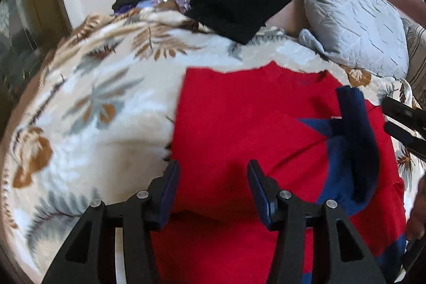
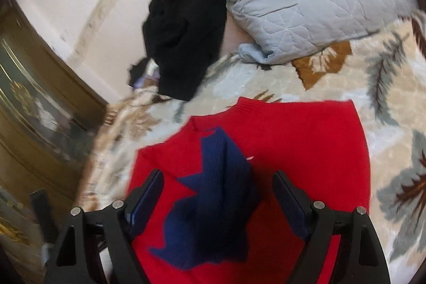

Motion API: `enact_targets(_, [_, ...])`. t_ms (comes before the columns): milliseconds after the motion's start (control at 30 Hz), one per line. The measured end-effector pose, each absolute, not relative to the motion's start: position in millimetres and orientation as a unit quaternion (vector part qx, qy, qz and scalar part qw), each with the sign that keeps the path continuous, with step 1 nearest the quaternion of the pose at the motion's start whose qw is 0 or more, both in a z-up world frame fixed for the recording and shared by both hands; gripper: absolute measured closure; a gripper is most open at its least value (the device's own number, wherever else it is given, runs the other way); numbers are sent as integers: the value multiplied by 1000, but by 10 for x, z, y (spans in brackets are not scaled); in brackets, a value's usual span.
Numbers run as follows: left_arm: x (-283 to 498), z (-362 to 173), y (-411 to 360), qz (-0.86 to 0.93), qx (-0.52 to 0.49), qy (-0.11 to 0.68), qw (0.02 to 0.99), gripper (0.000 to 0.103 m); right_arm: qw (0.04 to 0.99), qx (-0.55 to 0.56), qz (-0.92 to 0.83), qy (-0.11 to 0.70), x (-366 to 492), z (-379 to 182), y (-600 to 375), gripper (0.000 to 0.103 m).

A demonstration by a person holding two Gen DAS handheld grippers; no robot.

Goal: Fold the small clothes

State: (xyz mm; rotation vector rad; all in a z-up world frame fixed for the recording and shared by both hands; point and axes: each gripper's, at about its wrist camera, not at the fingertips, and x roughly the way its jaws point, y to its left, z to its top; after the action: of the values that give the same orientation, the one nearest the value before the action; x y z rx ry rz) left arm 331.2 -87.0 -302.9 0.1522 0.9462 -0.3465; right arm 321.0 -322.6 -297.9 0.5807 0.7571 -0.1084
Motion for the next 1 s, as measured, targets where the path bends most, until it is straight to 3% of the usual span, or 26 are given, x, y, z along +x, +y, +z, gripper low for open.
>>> enact_targets(167, [3258, -3239, -1014, -165, 117, 449, 870, 50, 877, 235, -77, 411, 3481, -3265, -3098, 21])
enact_targets(233, [3263, -3231, -1014, -171, 114, 448, 870, 50, 874, 213, -86, 428, 3529, -3336, -3079, 67])
enact_targets(267, [3271, -3234, -1005, -172, 110, 450, 870, 50, 871, 213, -85, 434, 3518, -3340, -3087, 81])
enact_targets(300, [3283, -3232, -988, -172, 105, 451, 870, 50, 874, 226, -82, 422, 3455, -3288, -3121, 87])
enact_targets(467, [3206, -3079, -898, -166, 86, 427, 885, 52, 922, 253, -45, 289, 2815, -2586, -3278, 88])
enact_targets(533, [3149, -3019, -880, -163, 81, 413, 892, 52, 932, 254, -34, 255, 2609, -2546, -3382, 88])
enact_targets(733, [3097, -3159, -858, -148, 110, 438, 880, 52, 862, 300, -135, 385, 2367, -3179, -4010, 85])
enact_targets(1000, [3117, -3029, -872, -139, 96, 408, 897, 52, 885, 291, -97, 350, 2334, -2940, -3918, 78])
